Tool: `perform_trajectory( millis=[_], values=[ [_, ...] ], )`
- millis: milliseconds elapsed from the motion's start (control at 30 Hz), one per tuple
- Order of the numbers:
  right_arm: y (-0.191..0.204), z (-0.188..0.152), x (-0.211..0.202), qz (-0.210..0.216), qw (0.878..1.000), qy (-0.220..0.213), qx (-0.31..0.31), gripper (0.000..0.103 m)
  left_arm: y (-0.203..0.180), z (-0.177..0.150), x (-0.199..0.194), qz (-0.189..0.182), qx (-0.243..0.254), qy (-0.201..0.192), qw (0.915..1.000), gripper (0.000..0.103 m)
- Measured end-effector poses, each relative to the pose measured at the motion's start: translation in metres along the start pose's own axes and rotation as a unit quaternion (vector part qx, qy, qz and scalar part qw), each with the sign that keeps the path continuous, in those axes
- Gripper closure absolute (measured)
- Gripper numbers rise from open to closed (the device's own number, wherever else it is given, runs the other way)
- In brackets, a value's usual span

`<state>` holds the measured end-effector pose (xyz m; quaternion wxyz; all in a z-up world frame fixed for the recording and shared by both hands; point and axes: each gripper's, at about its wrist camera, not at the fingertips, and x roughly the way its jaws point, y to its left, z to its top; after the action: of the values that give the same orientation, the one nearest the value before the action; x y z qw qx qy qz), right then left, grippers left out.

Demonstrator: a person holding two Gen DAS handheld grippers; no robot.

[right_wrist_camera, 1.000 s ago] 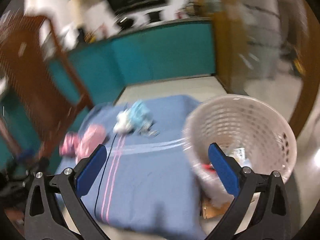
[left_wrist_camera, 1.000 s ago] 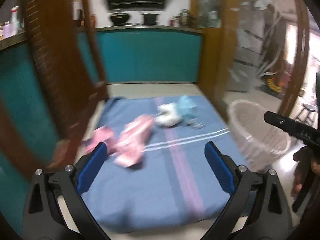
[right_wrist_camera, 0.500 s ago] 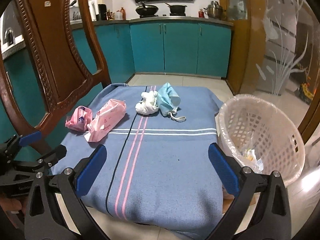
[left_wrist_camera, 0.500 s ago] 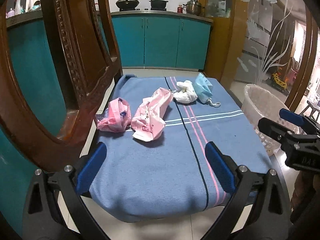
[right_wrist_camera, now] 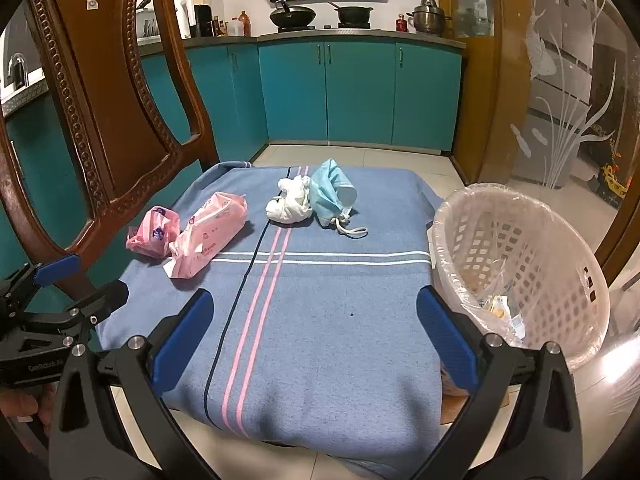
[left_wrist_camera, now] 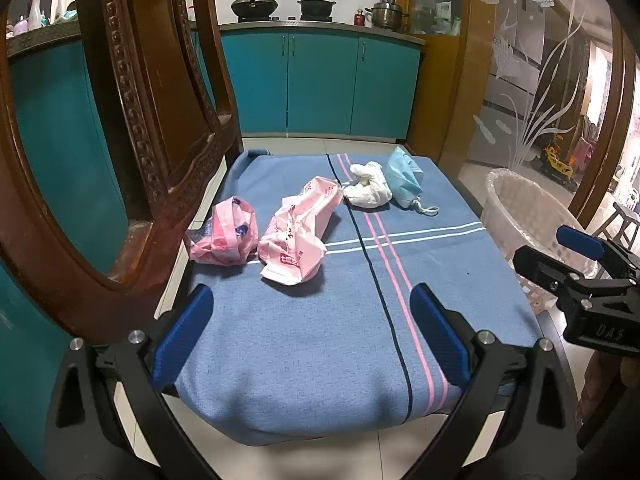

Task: Collect trash
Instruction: 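Grasp the large pink wrapper bag with the left tool and lift it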

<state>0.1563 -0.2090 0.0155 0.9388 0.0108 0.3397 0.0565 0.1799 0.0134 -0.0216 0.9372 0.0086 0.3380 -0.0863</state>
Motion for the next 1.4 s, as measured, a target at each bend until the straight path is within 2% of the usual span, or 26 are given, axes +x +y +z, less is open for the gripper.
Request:
perform_trajectory(
  millis=[467, 667, 833, 900, 933, 967, 1000, 1067, 1133, 1200, 1300, 1400],
  values=[
    [-0.002, 0.002, -0.001, 0.000, 1.000, -0.002, 0.008, 0.004, 0.000, 0.000, 0.014, 0.011, 0.003, 0.010, 0.9999, 0.005],
    [-0.004, 0.002, 0.000, 0.002, 1.000, -0.002, 0.012, 0.004, -0.001, 0.007, 0.038, 0.020, 0.010, 0.014, 0.9997, 0.005],
    [-0.004, 0.002, 0.001, 0.000, 1.000, -0.001, 0.011, 0.004, -0.001, 0.013, 0.073, 0.044, 0.027, 0.031, 0.9982, 0.005],
    [-0.004, 0.002, 0.001, -0.001, 1.000, -0.001, 0.012, 0.004, 0.001, 0.017, 0.087, 0.043, 0.023, 0.040, 0.9980, 0.006],
    [-0.004, 0.002, 0.001, -0.001, 1.000, -0.002, 0.012, 0.004, 0.001, 0.018, 0.091, 0.044, 0.025, 0.041, 0.9979, 0.008],
    [-0.004, 0.002, 0.001, -0.002, 1.000, -0.002, 0.011, 0.004, 0.001, 0.018, 0.096, 0.041, 0.028, 0.045, 0.9978, 0.022],
    [-0.004, 0.002, 0.001, -0.002, 1.000, -0.002, 0.011, 0.004, 0.001, 0.018, 0.103, 0.031, 0.030, 0.057, 0.9974, 0.050],
    [-0.005, 0.002, 0.003, -0.004, 1.000, -0.002, 0.011, 0.004, 0.003, 0.015, 0.114, 0.005, 0.024, 0.088, 0.9958, 0.091],
    [-0.006, 0.002, 0.006, -0.006, 1.000, 0.001, 0.012, 0.004, 0.003, 0.014, 0.110, 0.000, 0.024, 0.086, 0.9960, 0.092],
    [-0.008, 0.002, 0.009, -0.009, 1.000, 0.004, 0.015, 0.004, 0.003, 0.019, 0.089, -0.021, 0.020, 0.068, 0.9972, 0.093],
    [-0.013, 0.003, 0.016, -0.007, 1.000, 0.006, 0.026, 0.004, 0.003, 0.028, 0.043, -0.043, 0.009, 0.021, 0.9988, 0.093],
    [-0.018, 0.009, 0.028, -0.004, 0.999, 0.008, 0.044, 0.004, 0.014, 0.034, -0.014, -0.076, -0.020, -0.037, 0.9962, 0.093]
  ],
)
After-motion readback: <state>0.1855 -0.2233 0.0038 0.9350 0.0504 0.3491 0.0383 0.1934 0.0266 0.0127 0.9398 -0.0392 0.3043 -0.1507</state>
